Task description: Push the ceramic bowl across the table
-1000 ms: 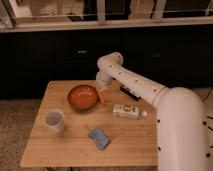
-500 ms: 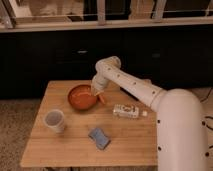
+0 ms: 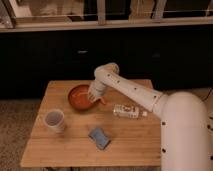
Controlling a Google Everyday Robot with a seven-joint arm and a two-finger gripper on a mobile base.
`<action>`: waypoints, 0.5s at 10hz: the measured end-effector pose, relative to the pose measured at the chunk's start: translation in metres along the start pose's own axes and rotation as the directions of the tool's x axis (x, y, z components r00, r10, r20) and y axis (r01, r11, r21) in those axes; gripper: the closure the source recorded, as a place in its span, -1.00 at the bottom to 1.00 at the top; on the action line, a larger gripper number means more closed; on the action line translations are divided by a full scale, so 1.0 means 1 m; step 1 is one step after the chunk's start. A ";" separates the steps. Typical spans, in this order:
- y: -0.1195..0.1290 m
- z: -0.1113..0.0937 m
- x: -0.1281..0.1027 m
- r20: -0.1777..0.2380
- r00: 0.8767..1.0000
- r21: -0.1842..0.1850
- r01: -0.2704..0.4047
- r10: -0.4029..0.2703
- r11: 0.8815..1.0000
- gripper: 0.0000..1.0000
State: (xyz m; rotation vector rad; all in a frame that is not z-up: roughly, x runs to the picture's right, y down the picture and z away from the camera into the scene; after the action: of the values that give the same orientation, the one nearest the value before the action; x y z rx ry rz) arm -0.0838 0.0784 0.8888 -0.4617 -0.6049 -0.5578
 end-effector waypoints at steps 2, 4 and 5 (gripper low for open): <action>0.002 0.012 -0.004 0.009 1.000 -0.002 0.005 -0.005 1.000 0.99; 0.001 0.023 -0.008 0.013 1.000 -0.003 0.011 -0.011 1.000 0.99; 0.002 0.027 -0.007 0.014 1.000 -0.002 0.008 -0.008 1.000 0.99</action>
State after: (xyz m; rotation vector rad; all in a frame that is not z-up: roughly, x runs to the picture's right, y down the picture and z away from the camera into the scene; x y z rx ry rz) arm -0.0985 0.0970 0.9036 -0.4660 -0.6200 -0.5628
